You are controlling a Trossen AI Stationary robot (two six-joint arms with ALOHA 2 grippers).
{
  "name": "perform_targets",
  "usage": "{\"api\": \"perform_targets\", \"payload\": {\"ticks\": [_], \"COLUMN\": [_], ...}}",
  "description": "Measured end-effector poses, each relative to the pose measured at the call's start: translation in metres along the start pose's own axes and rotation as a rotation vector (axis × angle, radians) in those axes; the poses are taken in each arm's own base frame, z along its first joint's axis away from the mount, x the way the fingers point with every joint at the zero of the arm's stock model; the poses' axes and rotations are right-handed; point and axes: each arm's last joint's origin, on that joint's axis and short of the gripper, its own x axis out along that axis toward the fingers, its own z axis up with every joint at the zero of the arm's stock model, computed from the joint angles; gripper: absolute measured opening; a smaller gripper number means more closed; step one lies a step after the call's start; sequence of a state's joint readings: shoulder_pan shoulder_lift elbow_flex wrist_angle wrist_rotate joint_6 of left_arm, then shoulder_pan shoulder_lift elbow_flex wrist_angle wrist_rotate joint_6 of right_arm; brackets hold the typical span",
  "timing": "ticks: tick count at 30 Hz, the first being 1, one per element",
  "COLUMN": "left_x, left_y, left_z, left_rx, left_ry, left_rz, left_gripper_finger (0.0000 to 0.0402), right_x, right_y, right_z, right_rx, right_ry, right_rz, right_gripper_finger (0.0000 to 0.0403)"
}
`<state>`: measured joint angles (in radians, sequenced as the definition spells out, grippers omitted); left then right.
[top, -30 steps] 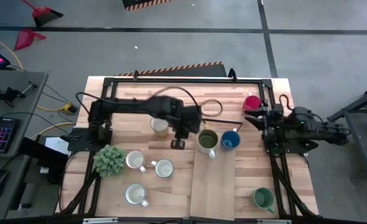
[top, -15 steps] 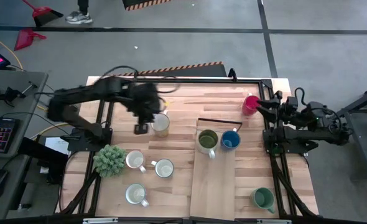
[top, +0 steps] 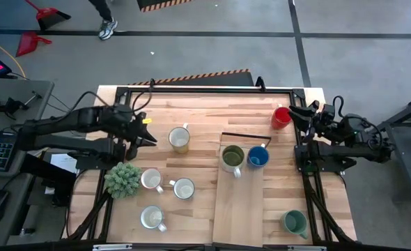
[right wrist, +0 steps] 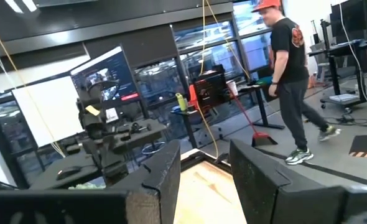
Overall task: Place coffee mugs
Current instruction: Put the red mug on the shelf
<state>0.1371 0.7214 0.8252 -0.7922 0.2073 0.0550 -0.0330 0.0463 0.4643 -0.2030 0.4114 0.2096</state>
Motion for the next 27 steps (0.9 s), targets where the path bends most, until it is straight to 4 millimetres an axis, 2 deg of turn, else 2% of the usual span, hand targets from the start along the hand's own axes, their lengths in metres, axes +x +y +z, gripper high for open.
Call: {"api": "perform_targets", "payload": {"ticks": [6, 11, 16, 22, 27], "left_x": [0.032, 0.054, 0.054, 0.047, 0.045], "left_y": [0.004, 0.011, 0.013, 0.018, 0.025], "left_z": [-0.029, -0.041, -0.038, -0.030, -0.030], "left_rx": [0.061, 0.047, 0.039, 0.057, -0.027], "left_ry": [-0.175, -0.377, -0.508, -0.615, -0.626], "left_rz": [-0.048, -0.149, -0.255, -0.226, -0.201], "left_gripper_finger": [0.0057, 0.0057, 0.0057, 0.0057, 0.0057], "right_x": [0.000, 0.000, -0.001, 0.004, 0.024], "right_y": [-0.001, -0.002, -0.001, 0.007, 0.016], "right_z": [0.000, 0.000, 0.005, 0.033, 0.051], "right_rx": [-0.005, -0.010, -0.018, -0.127, -0.322], "right_ry": [-0.003, -0.007, -0.034, -0.049, 0.177], "right_rz": [-0.033, -0.052, -0.050, -0.046, -0.206], "right_gripper_finger": [0.0126, 0.0126, 0.0126, 0.0126, 0.0126]}}
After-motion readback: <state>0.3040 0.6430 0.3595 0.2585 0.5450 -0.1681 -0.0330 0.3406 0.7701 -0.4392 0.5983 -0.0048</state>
